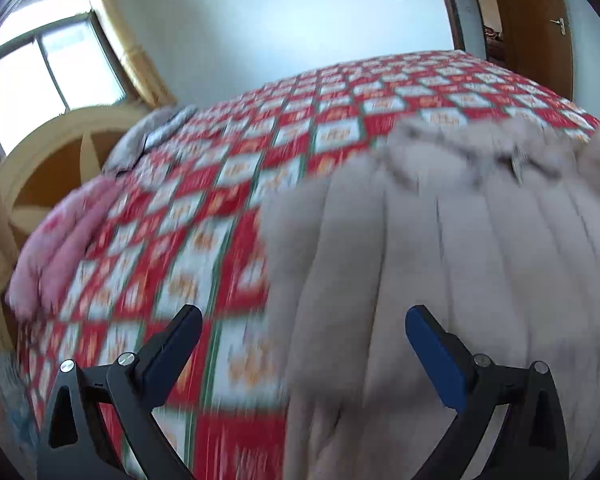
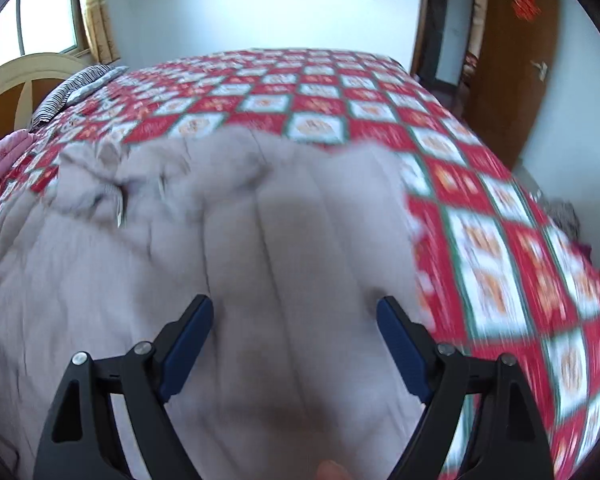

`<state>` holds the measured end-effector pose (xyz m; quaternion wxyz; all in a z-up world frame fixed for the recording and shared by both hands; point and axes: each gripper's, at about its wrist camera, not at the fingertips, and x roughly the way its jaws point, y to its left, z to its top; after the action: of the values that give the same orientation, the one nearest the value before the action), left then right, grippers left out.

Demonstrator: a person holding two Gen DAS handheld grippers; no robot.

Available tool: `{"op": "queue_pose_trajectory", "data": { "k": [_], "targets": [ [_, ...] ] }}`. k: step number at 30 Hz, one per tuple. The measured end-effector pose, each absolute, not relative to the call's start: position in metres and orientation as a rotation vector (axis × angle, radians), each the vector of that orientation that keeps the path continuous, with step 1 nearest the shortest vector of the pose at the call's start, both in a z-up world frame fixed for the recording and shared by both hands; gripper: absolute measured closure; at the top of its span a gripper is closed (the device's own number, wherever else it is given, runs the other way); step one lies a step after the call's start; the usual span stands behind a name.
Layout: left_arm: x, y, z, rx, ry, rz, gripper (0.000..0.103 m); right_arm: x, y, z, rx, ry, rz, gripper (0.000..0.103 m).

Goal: Fold large clothes

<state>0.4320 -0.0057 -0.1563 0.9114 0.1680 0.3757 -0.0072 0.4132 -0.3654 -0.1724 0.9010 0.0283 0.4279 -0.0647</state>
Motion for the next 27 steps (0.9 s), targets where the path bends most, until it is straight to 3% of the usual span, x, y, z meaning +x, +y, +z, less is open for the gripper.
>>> {"op": "queue_pose_trajectory", "data": {
  "k": [12,27],
  "targets": [
    [0.302,0.025,-0.202,0.311,0.82,-0.084,0.001,0.274,-0.362,-0.194,0.121,0.906,-0.171,0.017],
    [0.198,0.04,-0.208,0.322,0.805,-0.199,0.001,0.166,-0.342,-0.211,0.132,0.898,-0.154,0.02]
  ]
}}
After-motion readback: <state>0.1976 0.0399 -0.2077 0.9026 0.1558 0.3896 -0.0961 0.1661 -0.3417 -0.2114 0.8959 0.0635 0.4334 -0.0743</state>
